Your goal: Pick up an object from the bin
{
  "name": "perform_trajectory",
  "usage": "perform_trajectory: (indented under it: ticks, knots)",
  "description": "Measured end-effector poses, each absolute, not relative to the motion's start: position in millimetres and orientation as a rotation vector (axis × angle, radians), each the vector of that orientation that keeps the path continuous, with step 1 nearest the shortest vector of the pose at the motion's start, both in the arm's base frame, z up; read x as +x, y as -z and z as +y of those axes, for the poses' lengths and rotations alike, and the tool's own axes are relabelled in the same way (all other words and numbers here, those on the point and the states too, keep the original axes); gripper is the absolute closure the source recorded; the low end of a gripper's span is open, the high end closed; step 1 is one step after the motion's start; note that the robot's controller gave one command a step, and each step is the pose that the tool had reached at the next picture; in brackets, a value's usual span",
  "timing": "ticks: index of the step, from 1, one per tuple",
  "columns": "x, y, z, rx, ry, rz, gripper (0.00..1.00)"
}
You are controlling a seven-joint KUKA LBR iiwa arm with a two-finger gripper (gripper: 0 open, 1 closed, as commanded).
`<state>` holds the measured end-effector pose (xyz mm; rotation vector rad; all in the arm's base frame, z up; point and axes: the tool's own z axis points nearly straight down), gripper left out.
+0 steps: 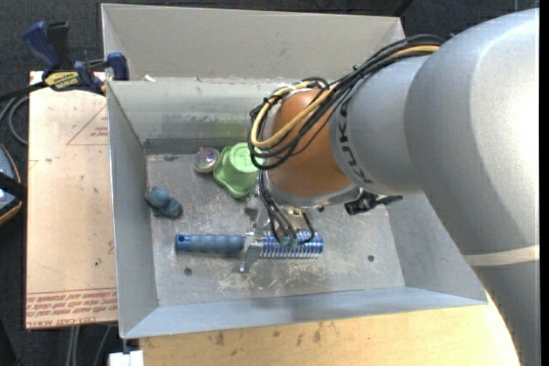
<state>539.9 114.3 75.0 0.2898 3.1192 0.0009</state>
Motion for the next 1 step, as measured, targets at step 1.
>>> perform_trajectory:
  ticks: [1]
  knots:
    - [540.2, -76.5, 116.1, 0.294, -0.011, 3.118, 1.0]
